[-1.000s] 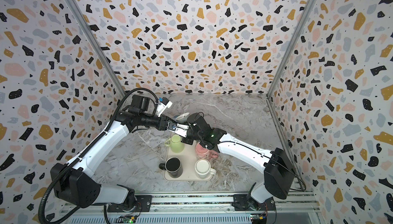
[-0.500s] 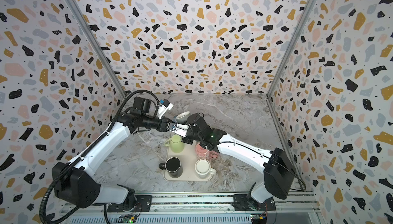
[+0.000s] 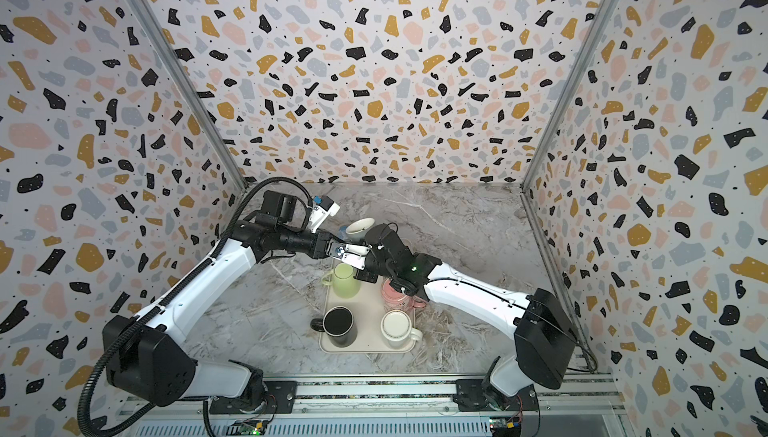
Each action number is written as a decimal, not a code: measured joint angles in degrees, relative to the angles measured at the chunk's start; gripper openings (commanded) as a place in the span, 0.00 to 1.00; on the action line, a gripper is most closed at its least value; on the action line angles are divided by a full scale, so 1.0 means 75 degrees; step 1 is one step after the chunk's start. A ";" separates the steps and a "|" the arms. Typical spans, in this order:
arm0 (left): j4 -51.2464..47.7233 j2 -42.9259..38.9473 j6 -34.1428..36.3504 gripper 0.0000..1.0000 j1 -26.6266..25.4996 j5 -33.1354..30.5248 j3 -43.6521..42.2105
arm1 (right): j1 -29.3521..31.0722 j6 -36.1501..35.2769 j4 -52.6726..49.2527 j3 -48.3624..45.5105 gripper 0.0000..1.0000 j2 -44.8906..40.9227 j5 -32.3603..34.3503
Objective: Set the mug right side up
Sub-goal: 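Grasp the grey mug's handle with the left gripper beside the right gripper, then open the right gripper and carry the upright grey mug away with the left gripper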
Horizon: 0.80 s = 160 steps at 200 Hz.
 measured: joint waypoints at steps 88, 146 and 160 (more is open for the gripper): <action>0.1591 -0.0216 -0.1279 0.00 -0.0044 0.0032 -0.0356 | -0.0015 -0.0172 0.0210 -0.0023 0.21 -0.0321 0.0510; 0.2206 0.0026 -0.1577 0.00 -0.0044 -0.0096 -0.0137 | 0.0015 -0.0259 0.0399 -0.0143 0.47 -0.0676 0.0699; 0.2238 0.0251 -0.1577 0.00 -0.0035 -0.0172 0.0090 | 0.0023 -0.0262 0.0391 -0.0198 0.52 -0.0766 0.0833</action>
